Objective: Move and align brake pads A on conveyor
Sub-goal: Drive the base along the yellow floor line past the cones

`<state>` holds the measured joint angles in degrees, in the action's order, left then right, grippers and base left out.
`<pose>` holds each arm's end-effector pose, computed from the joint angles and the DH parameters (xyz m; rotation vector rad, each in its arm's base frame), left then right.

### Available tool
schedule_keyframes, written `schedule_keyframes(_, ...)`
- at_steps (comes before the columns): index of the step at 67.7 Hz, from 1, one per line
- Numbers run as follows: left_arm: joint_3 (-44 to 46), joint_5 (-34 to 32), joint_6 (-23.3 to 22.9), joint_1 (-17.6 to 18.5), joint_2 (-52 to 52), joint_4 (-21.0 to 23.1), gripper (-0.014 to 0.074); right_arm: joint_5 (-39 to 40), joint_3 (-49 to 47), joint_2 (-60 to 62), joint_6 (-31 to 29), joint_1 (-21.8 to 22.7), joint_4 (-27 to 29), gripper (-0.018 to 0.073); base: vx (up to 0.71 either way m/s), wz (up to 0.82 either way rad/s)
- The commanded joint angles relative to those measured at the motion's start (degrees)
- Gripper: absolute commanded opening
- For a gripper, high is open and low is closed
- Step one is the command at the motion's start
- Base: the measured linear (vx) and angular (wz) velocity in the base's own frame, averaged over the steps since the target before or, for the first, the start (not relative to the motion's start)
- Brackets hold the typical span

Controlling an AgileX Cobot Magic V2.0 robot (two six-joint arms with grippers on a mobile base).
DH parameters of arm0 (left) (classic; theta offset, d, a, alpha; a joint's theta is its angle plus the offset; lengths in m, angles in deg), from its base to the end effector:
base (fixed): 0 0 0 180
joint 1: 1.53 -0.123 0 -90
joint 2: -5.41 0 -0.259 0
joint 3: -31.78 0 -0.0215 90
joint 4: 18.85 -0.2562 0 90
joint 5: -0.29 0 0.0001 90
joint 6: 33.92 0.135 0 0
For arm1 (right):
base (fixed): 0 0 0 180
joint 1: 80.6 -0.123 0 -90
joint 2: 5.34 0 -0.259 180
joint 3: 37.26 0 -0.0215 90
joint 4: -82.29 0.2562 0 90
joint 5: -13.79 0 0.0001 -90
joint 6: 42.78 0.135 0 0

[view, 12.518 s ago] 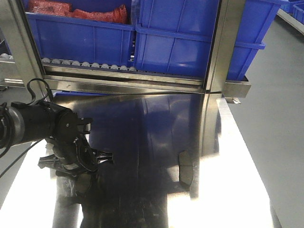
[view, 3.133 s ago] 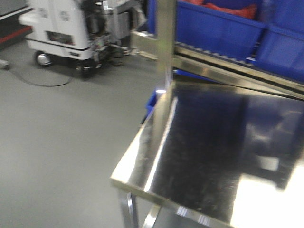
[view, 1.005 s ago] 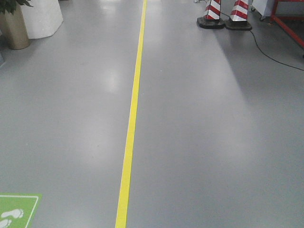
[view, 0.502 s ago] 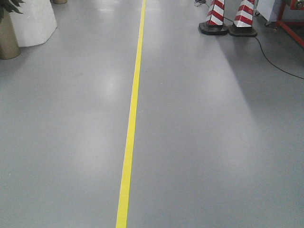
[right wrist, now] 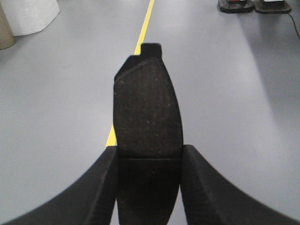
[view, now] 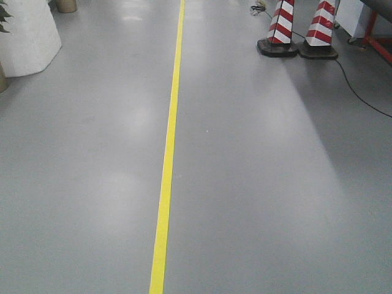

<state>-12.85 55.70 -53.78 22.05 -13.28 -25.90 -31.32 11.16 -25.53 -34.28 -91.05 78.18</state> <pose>0.0897 -0.0242 0.2760 0.0778 2.0799 -0.3180 0.1105 0.0134 0.2717 -0.0511 1.9846 0.1312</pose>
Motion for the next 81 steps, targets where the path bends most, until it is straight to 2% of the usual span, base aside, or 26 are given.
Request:
schedule_keyframes(1, 1.5, -5.1, -0.1, 0.2, -0.9, -0.4, -0.0006, 5.3, -1.6, -0.6, -0.5, 0.3, -0.6, -0.0004, 0.64, 0.03)
schedule_keyframes(81, 1.5, -5.1, -0.1, 0.2, -0.9, -0.4, -0.0006, 5.3, -1.6, -0.6, -0.5, 0.3, -0.6, -0.0004, 0.69, -0.04)
